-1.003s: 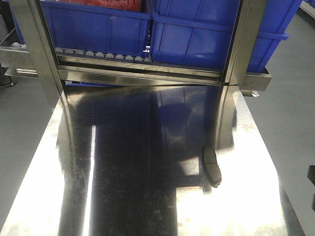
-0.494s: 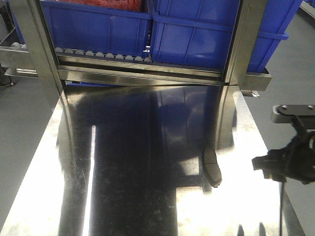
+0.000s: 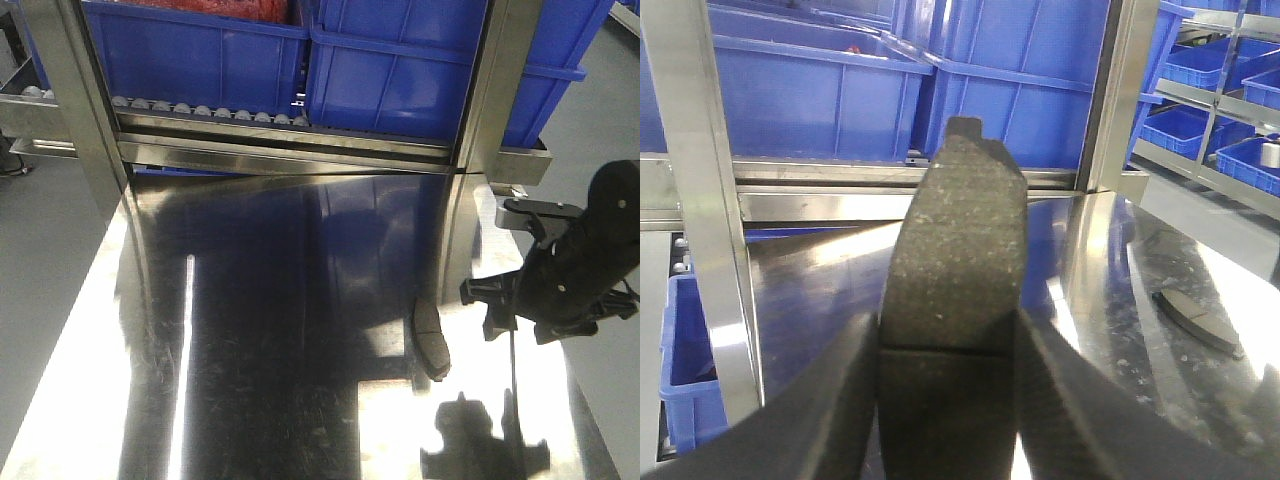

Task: Move and align brake pads A on conveyor
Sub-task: 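Move the right gripper toward the brake pad nearest it, then lower the right gripper and close it on the brake pad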

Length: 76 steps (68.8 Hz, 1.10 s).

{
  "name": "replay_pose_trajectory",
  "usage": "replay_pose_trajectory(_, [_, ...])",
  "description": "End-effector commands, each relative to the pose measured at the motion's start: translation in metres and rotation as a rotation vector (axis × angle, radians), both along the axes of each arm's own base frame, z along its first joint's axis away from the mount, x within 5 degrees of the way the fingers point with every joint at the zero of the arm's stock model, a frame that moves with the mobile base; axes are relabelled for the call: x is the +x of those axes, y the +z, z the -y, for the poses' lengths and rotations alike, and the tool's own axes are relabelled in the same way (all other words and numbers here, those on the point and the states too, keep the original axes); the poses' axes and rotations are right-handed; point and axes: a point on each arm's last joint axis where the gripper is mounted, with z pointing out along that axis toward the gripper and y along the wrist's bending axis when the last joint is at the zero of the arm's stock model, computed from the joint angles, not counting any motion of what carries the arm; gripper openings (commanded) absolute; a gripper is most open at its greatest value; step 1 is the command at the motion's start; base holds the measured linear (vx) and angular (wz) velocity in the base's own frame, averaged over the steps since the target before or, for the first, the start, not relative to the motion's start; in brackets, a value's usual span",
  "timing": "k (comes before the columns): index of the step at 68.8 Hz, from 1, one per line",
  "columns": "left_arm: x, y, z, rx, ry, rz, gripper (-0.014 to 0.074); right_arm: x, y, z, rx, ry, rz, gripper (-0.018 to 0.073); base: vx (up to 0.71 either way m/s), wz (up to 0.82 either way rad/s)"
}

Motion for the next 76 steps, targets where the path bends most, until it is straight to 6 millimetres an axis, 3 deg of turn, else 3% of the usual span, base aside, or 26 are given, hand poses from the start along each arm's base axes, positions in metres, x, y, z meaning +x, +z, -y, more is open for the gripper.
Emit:
replay_pose_trajectory(1, [-0.001,0.016,0.001,-0.041,-0.025,0.103,-0.0006,0.008,0.019,-0.015,0.012,0.043,0.072,0.0439,0.0,0.0])
replay_pose_trajectory(11, [-0.001,0.016,0.001,-0.041,-0.025,0.103,-0.0006,0.021,0.02,-0.047,0.0,0.106,0.095,0.0439,0.0,0.0])
replay_pose_trajectory(32, [-0.001,0.016,0.001,-0.041,-0.025,0.103,-0.0006,0.044,0.007,-0.081,-0.076,0.134,0.06,0.044,0.0,0.0])
replay_pose_trajectory(53, [-0.001,0.016,0.001,-0.041,-0.025,0.103,-0.0006,0.055,-0.016,-0.083,-0.115,0.132,0.005,0.0512,0.0,0.0])
replay_pose_trajectory(76, [-0.001,0.016,0.001,-0.041,-0.025,0.103,-0.0006,0.06,-0.034,-0.086,-0.119,0.134,-0.013,0.0479,0.0,0.0])
